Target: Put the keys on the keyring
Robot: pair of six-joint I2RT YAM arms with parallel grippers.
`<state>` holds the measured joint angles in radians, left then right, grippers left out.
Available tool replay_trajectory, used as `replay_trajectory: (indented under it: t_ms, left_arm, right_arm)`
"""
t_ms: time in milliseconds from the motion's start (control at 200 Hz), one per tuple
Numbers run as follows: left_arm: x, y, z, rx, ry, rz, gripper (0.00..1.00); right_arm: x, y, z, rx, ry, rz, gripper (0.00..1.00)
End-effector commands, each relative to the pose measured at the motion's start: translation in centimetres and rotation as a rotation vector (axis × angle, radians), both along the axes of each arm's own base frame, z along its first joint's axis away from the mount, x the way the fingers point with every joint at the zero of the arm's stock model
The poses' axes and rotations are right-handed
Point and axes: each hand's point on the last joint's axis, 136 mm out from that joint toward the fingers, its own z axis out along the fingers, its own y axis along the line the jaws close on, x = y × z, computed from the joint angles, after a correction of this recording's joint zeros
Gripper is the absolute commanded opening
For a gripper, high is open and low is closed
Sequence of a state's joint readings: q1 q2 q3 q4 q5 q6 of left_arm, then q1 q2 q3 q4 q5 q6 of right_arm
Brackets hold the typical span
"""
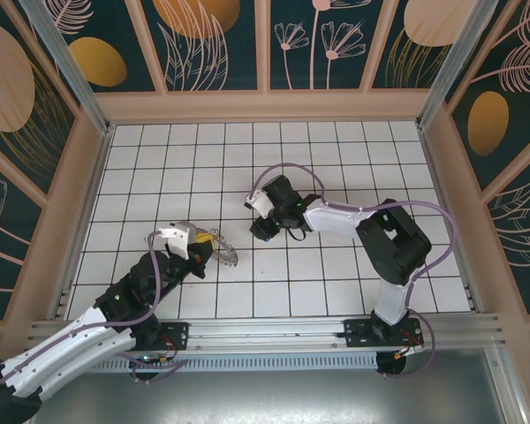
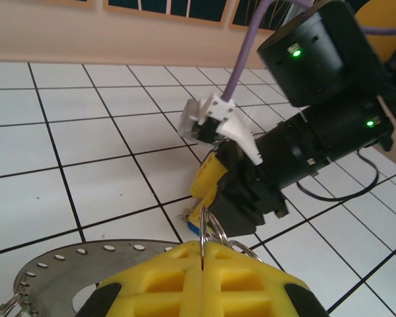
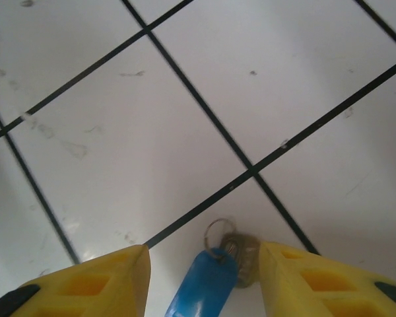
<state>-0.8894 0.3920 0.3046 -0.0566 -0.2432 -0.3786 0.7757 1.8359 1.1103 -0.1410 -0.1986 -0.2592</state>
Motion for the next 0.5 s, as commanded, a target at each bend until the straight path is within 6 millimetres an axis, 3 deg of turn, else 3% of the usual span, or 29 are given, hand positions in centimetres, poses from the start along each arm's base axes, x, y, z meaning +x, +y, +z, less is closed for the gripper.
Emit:
replay_trajectory:
  t_ms: [0, 345, 495]
  left_arm:
    - [0.0, 0.0, 1.1, -0.032, -0.02, 0.003, 0.0]
    - [0.1, 0.2, 1.0, -0.016, -0.029, 0.006, 0.0]
    - [0.1, 0.1, 1.1, -0.017, -0.032, 0.006, 0.0]
  right_arm:
    - [0.6, 0.1, -0.8, -0.078, -0.013, -0.018, 0.47]
    - [0.9, 0.4, -3.2, -0.162, 0.023, -0.019, 0.42]
    - [1.2, 0.5, -3.7, -0.187, 0.034, -0.026, 0.33]
